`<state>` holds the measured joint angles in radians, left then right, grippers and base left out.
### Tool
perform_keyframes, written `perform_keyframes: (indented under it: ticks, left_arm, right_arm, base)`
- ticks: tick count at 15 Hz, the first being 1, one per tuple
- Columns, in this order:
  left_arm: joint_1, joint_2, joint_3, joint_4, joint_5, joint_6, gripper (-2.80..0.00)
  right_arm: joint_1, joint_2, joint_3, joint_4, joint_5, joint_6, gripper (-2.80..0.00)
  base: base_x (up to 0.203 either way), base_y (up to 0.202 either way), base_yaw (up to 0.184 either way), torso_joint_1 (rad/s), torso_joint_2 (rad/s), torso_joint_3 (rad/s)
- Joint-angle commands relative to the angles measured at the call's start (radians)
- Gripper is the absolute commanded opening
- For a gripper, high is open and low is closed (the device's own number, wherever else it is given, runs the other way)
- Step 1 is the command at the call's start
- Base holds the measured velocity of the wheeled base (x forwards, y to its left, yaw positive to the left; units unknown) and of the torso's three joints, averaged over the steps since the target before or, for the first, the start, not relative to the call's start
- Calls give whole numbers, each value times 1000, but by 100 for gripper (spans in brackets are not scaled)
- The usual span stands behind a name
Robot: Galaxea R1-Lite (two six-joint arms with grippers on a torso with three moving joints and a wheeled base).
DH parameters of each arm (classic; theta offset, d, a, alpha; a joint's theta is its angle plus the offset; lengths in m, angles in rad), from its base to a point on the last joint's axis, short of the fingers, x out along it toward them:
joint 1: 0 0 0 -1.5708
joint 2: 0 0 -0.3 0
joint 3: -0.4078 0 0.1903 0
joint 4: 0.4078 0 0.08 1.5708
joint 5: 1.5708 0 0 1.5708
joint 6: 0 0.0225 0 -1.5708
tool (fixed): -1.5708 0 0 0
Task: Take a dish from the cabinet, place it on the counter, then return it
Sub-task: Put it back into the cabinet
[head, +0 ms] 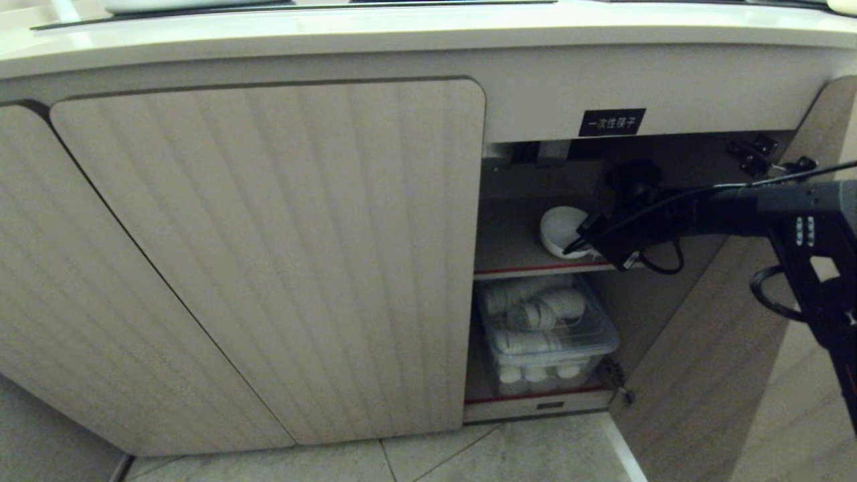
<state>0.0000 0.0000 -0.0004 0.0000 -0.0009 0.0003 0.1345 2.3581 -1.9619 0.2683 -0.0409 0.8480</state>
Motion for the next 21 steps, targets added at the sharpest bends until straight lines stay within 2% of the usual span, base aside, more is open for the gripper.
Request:
perform_keyframes:
  ticks: [1, 21]
  left_arm:
    - [0, 0, 0, 0, 1, 0, -280]
    - [0, 0, -1, 0, -1, 0, -280]
  right_arm:
    - [1, 1, 0, 2, -1, 5, -280]
    - [-7, 23, 0, 2, -2, 3, -280]
  base:
    - [0, 0, 0, 0, 0, 0]
    - [0, 0, 0, 0, 0, 0]
